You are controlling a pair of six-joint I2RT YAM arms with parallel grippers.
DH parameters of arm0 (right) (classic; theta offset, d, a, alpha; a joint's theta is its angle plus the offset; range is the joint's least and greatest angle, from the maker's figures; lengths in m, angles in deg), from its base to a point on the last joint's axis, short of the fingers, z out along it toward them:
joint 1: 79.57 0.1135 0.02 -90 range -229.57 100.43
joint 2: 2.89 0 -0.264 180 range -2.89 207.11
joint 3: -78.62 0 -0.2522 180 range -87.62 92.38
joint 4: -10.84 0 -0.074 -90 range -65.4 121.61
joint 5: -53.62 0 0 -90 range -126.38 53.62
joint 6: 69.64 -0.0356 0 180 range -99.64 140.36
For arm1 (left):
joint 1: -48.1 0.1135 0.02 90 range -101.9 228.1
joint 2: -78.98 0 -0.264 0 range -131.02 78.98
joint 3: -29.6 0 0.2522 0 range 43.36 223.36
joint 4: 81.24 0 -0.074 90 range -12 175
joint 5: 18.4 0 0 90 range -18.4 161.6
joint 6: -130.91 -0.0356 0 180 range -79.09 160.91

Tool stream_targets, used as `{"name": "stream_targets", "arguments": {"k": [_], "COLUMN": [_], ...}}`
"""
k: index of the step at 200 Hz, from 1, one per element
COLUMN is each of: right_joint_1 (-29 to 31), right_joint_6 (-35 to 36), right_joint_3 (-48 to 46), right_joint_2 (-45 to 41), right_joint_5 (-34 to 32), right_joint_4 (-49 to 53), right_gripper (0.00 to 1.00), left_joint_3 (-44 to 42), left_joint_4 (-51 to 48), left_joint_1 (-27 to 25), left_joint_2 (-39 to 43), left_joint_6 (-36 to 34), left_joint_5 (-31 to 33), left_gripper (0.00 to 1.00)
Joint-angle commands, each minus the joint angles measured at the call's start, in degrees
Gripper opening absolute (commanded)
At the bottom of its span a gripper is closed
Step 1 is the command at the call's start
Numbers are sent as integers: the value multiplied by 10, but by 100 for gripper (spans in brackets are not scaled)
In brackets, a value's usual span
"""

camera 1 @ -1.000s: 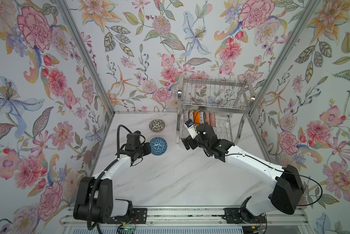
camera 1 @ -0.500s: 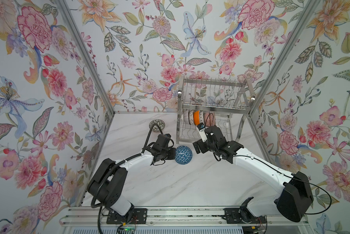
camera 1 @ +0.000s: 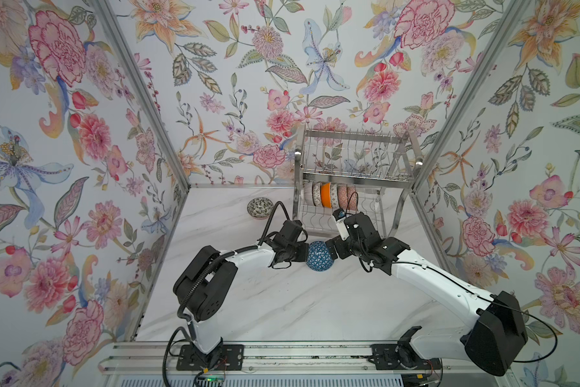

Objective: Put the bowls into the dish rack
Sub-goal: 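Carry the blue-triangle bowl toward the right gripper while the right gripper approaches, then close the right gripper on the bowl rim while the left gripper releases and withdraws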

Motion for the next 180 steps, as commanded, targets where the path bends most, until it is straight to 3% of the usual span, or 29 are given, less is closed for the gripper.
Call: {"name": "stream_targets", "arguments": {"k": [1,131,180], "right_joint_1": [-10,-20,-9], "right_joint_6": [-7,-18,-49], "right_joint_3": [-10,-13,-32], "right_joint_2": [-10,-4,1], "right_joint_5": [3,24,37], "right_joint_4": [10,8,-3], "right_gripper": [99,99,99], "left_joint_3": [35,46,23], "left_joint_4": [1,-20,-33], "left_joint_1": [-10,-12,1], "left_joint_2": [-11,-10,76], "left_joint_6": [-1,-12,-28], "left_joint_5": [9,23,87], "left_gripper": [7,27,48]}}
